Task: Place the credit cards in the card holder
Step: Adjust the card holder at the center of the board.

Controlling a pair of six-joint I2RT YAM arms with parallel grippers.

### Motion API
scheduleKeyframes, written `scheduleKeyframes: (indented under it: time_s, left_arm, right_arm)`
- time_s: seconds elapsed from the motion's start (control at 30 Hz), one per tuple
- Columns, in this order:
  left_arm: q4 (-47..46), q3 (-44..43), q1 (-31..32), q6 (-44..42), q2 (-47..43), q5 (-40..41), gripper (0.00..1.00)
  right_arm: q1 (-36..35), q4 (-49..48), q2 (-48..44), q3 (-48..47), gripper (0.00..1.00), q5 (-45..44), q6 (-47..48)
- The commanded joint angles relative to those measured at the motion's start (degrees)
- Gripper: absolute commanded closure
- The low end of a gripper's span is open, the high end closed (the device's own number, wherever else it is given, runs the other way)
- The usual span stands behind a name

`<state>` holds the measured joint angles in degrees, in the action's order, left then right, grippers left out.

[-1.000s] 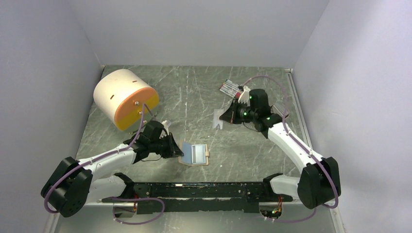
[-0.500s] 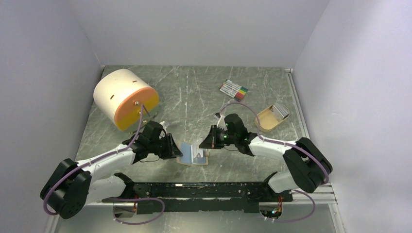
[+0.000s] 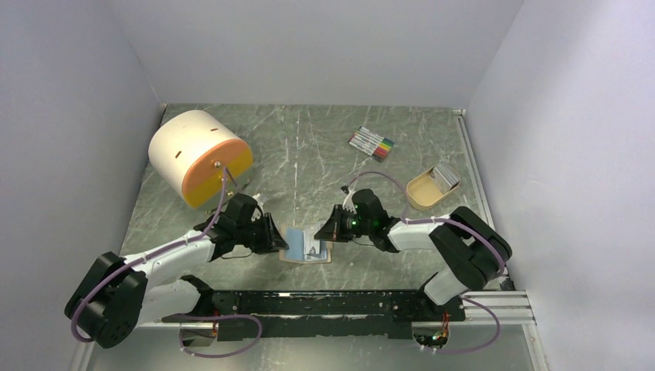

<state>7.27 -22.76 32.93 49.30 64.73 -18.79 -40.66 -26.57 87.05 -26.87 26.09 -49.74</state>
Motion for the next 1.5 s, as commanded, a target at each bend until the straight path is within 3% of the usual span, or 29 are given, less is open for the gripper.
scheduleKeyframes:
  time_s: [0.0,0.4,0.63,0.8,1.0,1.17,1.3,1.47]
  left_arm:
    - [-2.15,1.16,-0.58,-0.5,0.8,-2.28,0.68]
    - [-1.65,1.13,-0.68,-1.43,1.73,-1.79,0.67]
    - [-1.87,1.45,-0.68,-1.78,2.48,-1.3,0.78]
    - [-6.1,3.12,-0.67,-0.85,2.95,-3.8,0.91]
    - [-22.96,6.43,-0.55,6.28,5.39,-11.72,0.91]
    - [-33.23,6.79,0.1,11.18,9.62,-13.84,0.91]
    - [-34.79,6.37,0.79,12.5,12.3,-13.58,0.91]
    - [-27.28,6.1,1.0,10.02,10.08,-10.19,0.76]
  right_arm:
    - [-0.72,-5.4,2.77,0.59,1.0,-0.44,-1.49]
    - [-1.54,-15.84,8.22,2.52,1.0,2.01,-6.68]
    - [-1.79,-18.34,8.05,4.23,1.0,1.83,-8.49]
    - [-1.65,-12.67,5.01,3.15,1.0,0.32,-6.37]
    - [-0.33,1.58,-3.05,1.31,1.0,-5.53,-0.14]
    - [1.61,5.42,-8.0,2.68,1.0,-6.8,1.26]
    - [2.63,4.01,-8.65,4.54,1.0,-6.19,0.71]
    - [2.72,0.74,-7.21,5.56,1.0,-4.9,-0.63]
